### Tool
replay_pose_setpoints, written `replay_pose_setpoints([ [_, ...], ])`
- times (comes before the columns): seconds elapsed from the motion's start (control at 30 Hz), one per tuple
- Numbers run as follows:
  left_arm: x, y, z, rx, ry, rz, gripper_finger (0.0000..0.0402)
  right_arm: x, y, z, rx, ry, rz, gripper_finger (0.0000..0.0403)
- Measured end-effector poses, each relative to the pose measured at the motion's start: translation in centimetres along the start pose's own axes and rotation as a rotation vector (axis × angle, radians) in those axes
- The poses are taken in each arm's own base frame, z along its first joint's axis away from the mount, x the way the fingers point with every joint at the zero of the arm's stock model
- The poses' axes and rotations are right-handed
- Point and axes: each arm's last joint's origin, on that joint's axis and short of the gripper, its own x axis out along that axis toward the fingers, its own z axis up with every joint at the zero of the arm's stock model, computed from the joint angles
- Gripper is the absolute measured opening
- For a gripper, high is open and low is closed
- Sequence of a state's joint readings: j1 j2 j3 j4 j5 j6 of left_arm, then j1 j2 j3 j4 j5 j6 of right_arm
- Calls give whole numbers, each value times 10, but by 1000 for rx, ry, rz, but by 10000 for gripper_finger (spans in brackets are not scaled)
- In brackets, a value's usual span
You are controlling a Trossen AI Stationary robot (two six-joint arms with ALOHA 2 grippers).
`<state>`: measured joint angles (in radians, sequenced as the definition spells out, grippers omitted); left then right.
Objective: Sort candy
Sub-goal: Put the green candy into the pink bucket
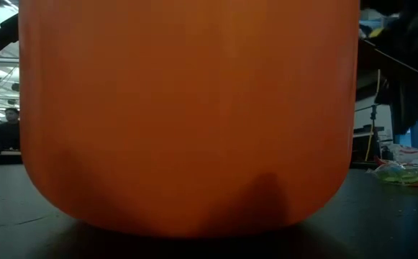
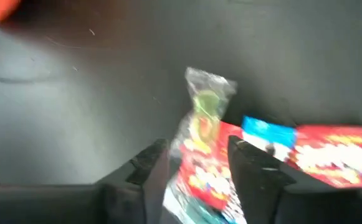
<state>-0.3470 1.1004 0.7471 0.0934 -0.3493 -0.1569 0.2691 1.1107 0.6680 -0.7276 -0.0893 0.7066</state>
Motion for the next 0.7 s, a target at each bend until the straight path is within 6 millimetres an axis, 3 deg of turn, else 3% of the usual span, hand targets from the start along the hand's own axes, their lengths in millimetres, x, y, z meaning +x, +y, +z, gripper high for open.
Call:
replay_pose_setpoints([
  [0.23,2,5,0,-28,5,3,109,12,0,2,4,-85,53,211],
  [0.5,5,7,-2,-30,20,1,167,33,-4,5,-61,-57,-89,207],
  [0.7,9,7,-5,-23,28,50,175,55,-2,1,-90,35,-150,201],
])
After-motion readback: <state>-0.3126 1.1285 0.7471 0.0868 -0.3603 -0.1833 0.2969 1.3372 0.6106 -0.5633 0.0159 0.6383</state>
